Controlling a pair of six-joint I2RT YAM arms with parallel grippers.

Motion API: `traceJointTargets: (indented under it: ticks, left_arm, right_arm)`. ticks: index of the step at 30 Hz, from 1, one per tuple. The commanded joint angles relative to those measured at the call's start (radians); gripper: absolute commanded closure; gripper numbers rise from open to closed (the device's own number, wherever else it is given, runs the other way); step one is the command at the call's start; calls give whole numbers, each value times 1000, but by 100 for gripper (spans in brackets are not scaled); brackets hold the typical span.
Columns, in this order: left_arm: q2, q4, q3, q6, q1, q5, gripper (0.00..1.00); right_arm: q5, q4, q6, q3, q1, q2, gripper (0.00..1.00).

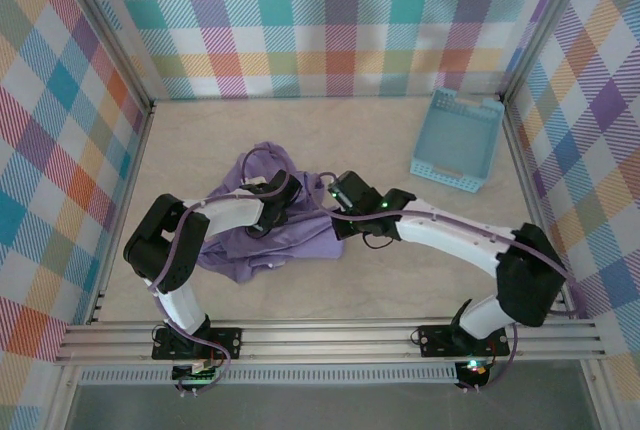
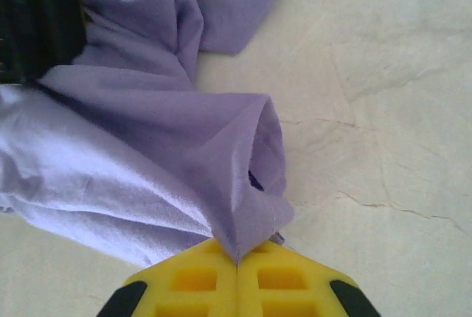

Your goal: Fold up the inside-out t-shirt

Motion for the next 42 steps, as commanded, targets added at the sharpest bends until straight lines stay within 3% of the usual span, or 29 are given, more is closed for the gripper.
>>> traceJointTargets:
  ticks: [1,5,8,10,12,15,18,23,31,34,37,42]
  left_arm:
    - [17,-86,7,25,-6,11,49]
    - [17,-90,9,29,-6,11,48]
    - [18,-92,8,37,-4,10,47]
    - [18,-92,11,43,-4,10,46]
    - [15,-93,16,50,-5,16,45]
    - [-2,-107,36,79,-5,52,41]
    - [-71,-149,49,134,-10,107,26]
    - [-304,-333,27,142,-38,31,11]
    - [-728,-512,-258,-31,-40,-6,11]
    - [-844,-468,-355,-36,-9,65,12]
    - [-884,-374,-432,-25,50,182,15]
    - [-846,-236,-492,3,85,279,18]
  right_arm:
    - [-11,-77,-12,-21,-2,-38,87]
    - [-99,-61,21,-96,7,-83,76]
    - [-170,-24,38,-159,8,-143,62]
    - [-163,-13,44,-176,6,-151,51]
    - [-141,-9,38,-176,2,-119,47]
    - [-144,26,21,-167,-17,-36,46]
    - [-143,69,-15,-156,-22,24,46]
    - [-146,128,-85,-160,-22,42,43]
    - [-131,154,-154,-212,-22,18,38]
    - [-134,160,-160,-218,-22,35,37]
    - [-140,163,-141,-214,-22,57,36]
    - [-185,180,-133,-225,-22,72,36]
